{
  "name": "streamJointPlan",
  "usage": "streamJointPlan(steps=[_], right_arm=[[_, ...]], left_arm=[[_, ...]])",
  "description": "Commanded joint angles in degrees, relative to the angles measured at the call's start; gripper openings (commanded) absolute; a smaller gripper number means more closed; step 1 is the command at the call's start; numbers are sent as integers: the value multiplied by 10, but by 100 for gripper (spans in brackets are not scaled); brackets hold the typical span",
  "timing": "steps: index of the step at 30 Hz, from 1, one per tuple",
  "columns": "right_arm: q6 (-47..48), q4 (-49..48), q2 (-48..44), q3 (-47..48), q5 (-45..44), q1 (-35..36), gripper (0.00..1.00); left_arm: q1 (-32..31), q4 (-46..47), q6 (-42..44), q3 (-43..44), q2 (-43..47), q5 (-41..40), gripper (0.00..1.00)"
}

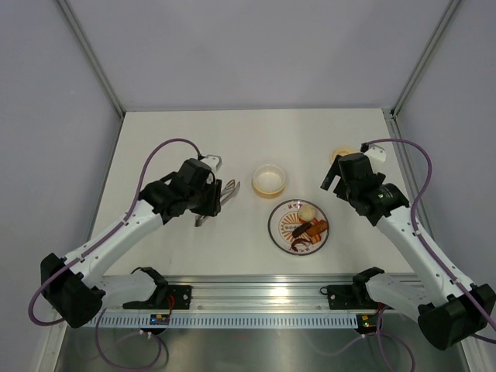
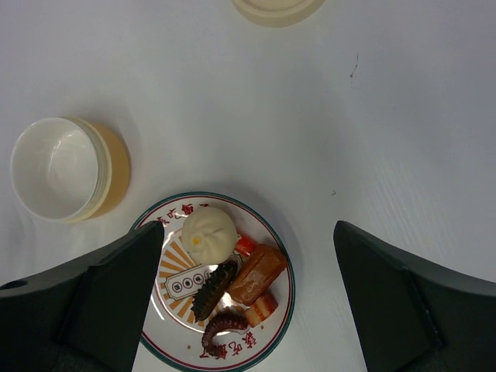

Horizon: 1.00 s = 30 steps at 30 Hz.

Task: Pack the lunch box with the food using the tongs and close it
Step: Pick up the fake food from the plate.

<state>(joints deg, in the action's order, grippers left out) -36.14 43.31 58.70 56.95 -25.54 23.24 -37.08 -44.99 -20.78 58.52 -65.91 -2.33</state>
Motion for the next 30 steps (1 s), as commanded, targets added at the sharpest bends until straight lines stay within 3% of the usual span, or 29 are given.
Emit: streamJointPlan(steps=[1,5,10,20,30], right_arm=[[-16,22,11,0,-19,-2,99],[-14,15,18,-16,19,-31,99],[2,1,16,-35,117,-156,99],[12,20,13,-5,119,-170,99],[11,15,-8,-18,127,-169,99]], left_arm=[[-35,1,8,41,18,20,38],[-84,6,2,59,4,20,38],[-148,35,-10,74,-24,13,38],[-221,115,-29,99,-90,20,41],[-234,148,-35,112,-133,14,45]])
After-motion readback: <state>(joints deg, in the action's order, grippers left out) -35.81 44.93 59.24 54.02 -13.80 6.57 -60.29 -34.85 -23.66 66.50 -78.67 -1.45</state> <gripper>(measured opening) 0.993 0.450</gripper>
